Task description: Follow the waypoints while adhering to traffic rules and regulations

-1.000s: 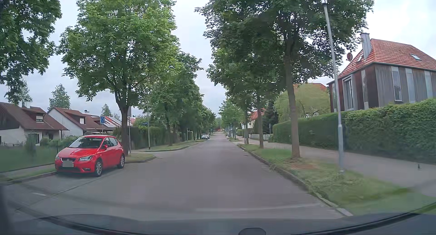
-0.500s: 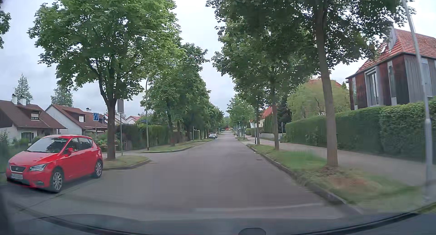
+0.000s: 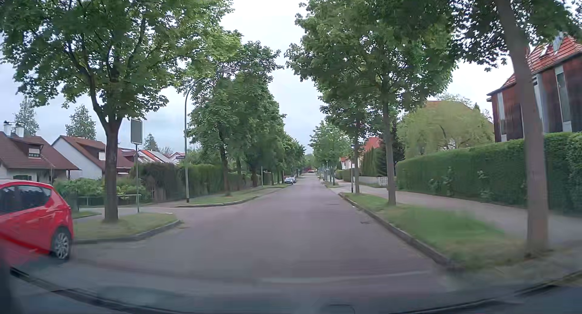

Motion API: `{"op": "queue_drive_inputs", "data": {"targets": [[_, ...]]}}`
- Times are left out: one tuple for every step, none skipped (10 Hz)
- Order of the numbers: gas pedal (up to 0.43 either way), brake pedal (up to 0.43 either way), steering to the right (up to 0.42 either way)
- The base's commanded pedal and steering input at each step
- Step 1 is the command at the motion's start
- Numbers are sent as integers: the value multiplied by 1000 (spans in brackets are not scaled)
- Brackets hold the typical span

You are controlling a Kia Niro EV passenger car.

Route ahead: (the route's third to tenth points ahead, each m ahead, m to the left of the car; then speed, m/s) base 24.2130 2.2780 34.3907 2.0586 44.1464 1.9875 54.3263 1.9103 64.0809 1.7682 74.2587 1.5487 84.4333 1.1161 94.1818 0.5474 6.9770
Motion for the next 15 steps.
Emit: {"op": "queue_drive_inputs", "data": {"targets": [[177, 0, -3], [177, 0, 1], [177, 0, 7], [177, 0, 11], [177, 0, 12], [177, 0, 12], [177, 0, 10], [177, 0, 8], [177, 0, 6], [177, 0, 6], [177, 0, 4], [177, 0, 1], [177, 0, -2], [177, 0, -5], [169, 0, -8]]}}
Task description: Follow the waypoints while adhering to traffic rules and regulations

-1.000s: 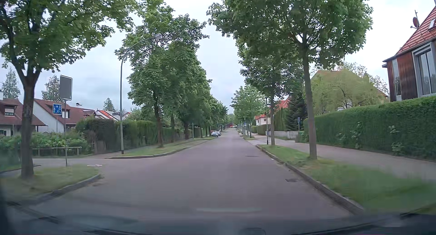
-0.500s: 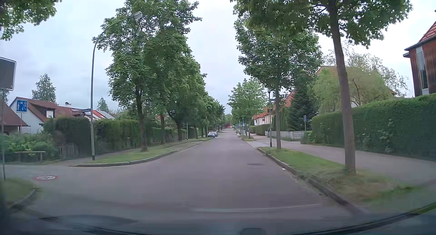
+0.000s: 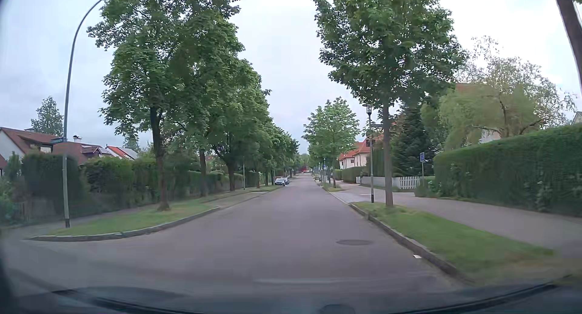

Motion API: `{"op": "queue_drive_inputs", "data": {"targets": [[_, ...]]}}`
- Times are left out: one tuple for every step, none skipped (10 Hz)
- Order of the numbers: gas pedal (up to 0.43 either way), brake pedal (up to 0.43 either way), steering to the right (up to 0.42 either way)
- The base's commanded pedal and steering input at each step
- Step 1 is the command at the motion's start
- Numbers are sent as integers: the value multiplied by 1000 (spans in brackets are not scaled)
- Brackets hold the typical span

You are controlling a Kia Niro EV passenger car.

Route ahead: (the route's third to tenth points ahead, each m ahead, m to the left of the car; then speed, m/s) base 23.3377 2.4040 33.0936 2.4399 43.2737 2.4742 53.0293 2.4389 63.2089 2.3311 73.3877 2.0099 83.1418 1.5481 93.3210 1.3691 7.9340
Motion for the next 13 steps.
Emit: {"op": "queue_drive_inputs", "data": {"targets": [[169, 0, -9], [169, 0, -9], [110, 0, -9], [87, 0, -10], [47, 0, -12], [39, 0, -14], [47, 0, -12], [47, 0, -12], [67, 0, -10], [79, 0, -6], [79, 0, 0], [79, 0, 5], [79, 0, 8]]}}
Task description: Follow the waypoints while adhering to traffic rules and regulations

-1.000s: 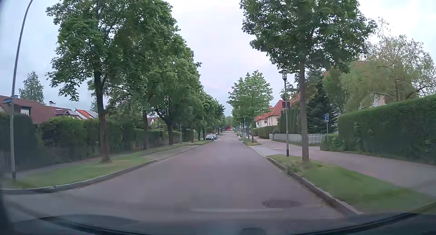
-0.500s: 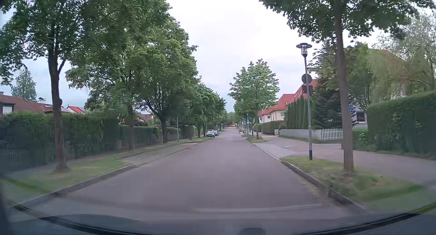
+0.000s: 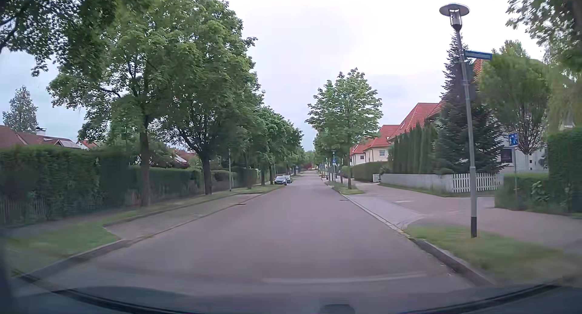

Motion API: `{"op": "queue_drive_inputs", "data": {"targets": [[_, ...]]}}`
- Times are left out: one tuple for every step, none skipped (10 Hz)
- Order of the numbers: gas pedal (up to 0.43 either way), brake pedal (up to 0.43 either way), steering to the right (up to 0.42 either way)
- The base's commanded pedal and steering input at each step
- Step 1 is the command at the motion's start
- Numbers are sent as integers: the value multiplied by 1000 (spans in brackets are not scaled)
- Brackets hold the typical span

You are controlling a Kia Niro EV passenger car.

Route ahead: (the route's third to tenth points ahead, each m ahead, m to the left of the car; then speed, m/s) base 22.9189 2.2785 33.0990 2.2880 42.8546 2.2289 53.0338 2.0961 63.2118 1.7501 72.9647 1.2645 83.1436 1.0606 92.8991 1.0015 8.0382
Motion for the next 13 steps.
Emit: {"op": "queue_drive_inputs", "data": {"targets": [[79, 0, 9], [79, 0, 9], [79, 0, 9], [79, 0, 8], [79, 0, 6], [79, 0, 6], [79, 0, 6], [79, 0, 6], [79, 0, 2], [79, 0, -1], [79, 0, -2], [79, 0, -3], [79, 0, -4]]}}
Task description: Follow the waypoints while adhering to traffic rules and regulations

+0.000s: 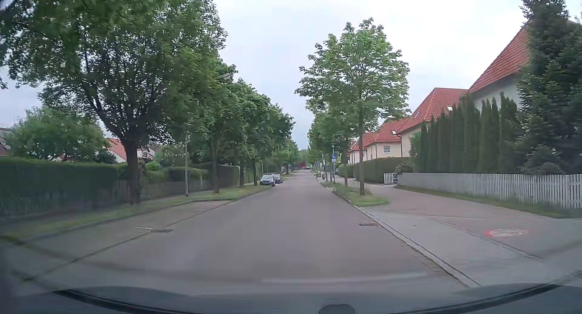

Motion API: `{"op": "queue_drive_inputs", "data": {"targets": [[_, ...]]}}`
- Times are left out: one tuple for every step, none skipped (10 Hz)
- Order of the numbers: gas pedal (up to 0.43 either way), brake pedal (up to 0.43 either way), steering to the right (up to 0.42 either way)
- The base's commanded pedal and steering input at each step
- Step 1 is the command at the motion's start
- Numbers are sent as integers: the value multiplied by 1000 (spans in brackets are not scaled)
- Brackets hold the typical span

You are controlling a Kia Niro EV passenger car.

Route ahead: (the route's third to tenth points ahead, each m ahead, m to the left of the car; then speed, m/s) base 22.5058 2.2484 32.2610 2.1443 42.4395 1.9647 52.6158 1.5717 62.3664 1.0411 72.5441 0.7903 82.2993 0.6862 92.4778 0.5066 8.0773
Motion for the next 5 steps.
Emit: {"op": "queue_drive_inputs", "data": {"targets": [[79, 0, -3], [79, 0, -2], [79, 0, -2], [79, 0, -2], [79, 0, -2]]}}
